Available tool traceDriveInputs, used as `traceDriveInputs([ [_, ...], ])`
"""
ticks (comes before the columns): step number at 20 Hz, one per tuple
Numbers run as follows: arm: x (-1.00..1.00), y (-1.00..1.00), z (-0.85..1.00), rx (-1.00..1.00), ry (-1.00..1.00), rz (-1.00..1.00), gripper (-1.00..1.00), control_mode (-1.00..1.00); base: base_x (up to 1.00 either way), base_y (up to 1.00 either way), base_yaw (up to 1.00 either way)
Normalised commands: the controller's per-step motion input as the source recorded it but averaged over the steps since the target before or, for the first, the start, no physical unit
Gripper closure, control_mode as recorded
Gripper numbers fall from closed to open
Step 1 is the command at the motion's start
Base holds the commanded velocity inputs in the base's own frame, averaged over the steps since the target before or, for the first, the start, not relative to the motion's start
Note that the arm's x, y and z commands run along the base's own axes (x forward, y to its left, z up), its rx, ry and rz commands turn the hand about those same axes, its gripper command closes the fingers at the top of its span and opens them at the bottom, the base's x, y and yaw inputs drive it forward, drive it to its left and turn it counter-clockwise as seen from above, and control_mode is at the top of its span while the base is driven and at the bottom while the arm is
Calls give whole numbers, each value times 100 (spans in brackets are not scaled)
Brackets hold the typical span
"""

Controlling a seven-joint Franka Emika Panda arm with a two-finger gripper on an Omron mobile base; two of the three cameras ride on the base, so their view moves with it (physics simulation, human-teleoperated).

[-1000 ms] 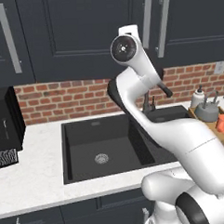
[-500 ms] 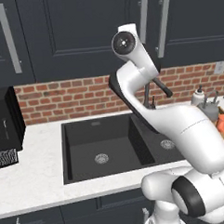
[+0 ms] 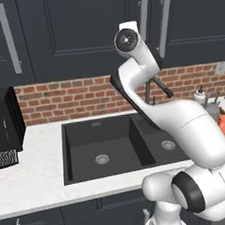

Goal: Pick the kettle from the counter and place it on the tray. Then pick the mug from the cabinet and place it on the tray. Then close the cabinet doors.

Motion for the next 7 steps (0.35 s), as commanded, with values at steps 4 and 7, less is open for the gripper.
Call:
traceDriveInputs([
  [4,38,-13,-26,0,5,2,-100,-100,0,0,0],
  [7,11,-13,-22,0,5,1,-100,-100,0,0,0],
])
